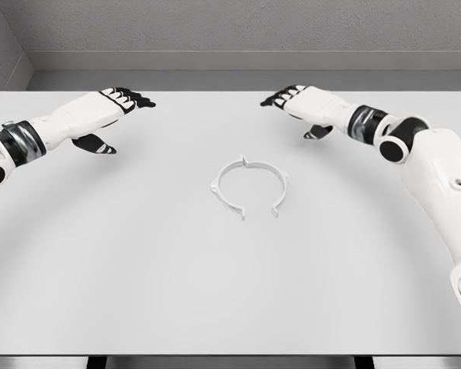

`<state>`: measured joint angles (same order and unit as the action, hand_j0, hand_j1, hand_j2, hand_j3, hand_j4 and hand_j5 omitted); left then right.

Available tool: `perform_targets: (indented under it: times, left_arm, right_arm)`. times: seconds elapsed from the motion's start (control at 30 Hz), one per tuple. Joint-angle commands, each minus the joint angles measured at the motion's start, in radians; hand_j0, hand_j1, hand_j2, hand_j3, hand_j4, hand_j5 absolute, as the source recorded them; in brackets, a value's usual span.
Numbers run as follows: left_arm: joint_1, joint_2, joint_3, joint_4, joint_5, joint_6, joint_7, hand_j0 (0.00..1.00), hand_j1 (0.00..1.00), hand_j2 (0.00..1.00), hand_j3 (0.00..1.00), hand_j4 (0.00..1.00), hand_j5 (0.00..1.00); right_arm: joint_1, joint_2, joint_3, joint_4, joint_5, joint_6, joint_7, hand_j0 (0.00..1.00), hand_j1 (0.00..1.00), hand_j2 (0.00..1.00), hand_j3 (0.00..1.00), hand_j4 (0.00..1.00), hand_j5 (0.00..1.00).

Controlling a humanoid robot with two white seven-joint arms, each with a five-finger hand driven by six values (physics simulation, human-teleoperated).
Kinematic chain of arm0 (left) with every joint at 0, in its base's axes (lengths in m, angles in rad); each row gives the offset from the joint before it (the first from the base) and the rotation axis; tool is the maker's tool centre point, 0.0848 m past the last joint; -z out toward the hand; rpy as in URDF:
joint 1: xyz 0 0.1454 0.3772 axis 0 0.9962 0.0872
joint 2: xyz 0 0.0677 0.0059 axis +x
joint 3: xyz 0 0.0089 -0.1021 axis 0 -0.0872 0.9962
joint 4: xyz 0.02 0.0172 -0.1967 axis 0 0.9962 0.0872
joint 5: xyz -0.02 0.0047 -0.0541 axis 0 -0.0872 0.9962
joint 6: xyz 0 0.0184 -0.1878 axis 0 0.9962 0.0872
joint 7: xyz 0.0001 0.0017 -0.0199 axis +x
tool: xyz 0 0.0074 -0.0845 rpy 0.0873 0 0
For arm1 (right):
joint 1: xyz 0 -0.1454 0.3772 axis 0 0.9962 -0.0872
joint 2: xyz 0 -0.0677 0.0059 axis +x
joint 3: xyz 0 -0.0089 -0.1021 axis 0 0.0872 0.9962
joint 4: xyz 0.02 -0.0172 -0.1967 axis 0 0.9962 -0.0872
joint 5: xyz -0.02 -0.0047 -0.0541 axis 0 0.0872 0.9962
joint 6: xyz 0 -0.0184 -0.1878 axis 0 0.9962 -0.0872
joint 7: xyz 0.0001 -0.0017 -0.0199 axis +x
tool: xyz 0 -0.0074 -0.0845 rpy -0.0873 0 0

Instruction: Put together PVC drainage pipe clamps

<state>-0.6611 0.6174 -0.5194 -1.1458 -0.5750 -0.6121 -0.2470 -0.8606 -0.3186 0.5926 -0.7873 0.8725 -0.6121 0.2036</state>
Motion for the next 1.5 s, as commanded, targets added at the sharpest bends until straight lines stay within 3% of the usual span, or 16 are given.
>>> perform_targets:
  times: [0.0,0.07,0.37,0.5,0.7,1.2,1.3,1.47]
  left_arm:
    - [0.000,0.001,0.001,0.000,0.006,0.001,0.000,1.00,1.00,1.00,1.00,1.00,1.00]
    - [0.000,0.001,0.001,0.000,0.007,0.001,0.000,1.00,1.00,1.00,1.00,1.00,1.00]
    - [-0.002,0.002,0.001,0.000,0.007,0.001,0.000,1.00,1.00,1.00,1.00,1.00,1.00]
    - [-0.002,0.002,0.001,0.000,0.007,0.001,0.001,1.00,1.00,1.00,1.00,1.00,1.00]
    - [0.000,-0.001,-0.014,-0.037,0.006,0.001,0.000,1.00,1.00,1.00,1.00,1.00,1.00]
    - [0.005,0.004,-0.014,-0.038,0.024,0.001,0.002,1.00,1.00,1.00,1.00,1.00,1.00]
    - [0.005,0.004,-0.014,-0.038,0.024,0.001,0.002,1.00,1.00,1.00,1.00,1.00,1.00]
    - [0.005,0.004,-0.014,-0.038,0.024,0.001,0.002,1.00,1.00,1.00,1.00,1.00,1.00]
  right_arm:
    - [0.003,-0.004,-0.002,-0.047,-0.007,0.001,0.003,1.00,1.00,1.00,1.00,1.00,1.00]
    - [0.026,-0.005,-0.002,-0.090,-0.004,0.001,0.005,1.00,1.00,1.00,1.00,1.00,1.00]
    - [0.063,-0.017,0.007,-0.104,-0.001,0.001,0.008,1.00,1.00,1.00,1.00,1.00,1.00]
    - [0.080,-0.019,0.007,-0.179,-0.001,0.001,0.014,1.00,1.00,1.00,1.00,1.00,1.00]
    - [0.101,-0.026,0.007,-0.224,-0.003,0.001,0.040,1.00,1.00,1.00,1.00,1.00,1.00]
    - [0.138,-0.036,0.010,-0.240,0.000,0.001,0.057,1.00,1.00,1.00,1.00,1.00,1.00]
    - [0.150,-0.037,0.009,-0.296,-0.001,0.001,0.100,1.00,1.00,1.00,1.00,1.00,1.00]
    - [0.152,-0.037,0.009,-0.299,-0.001,0.001,0.103,1.00,1.00,1.00,1.00,1.00,1.00]
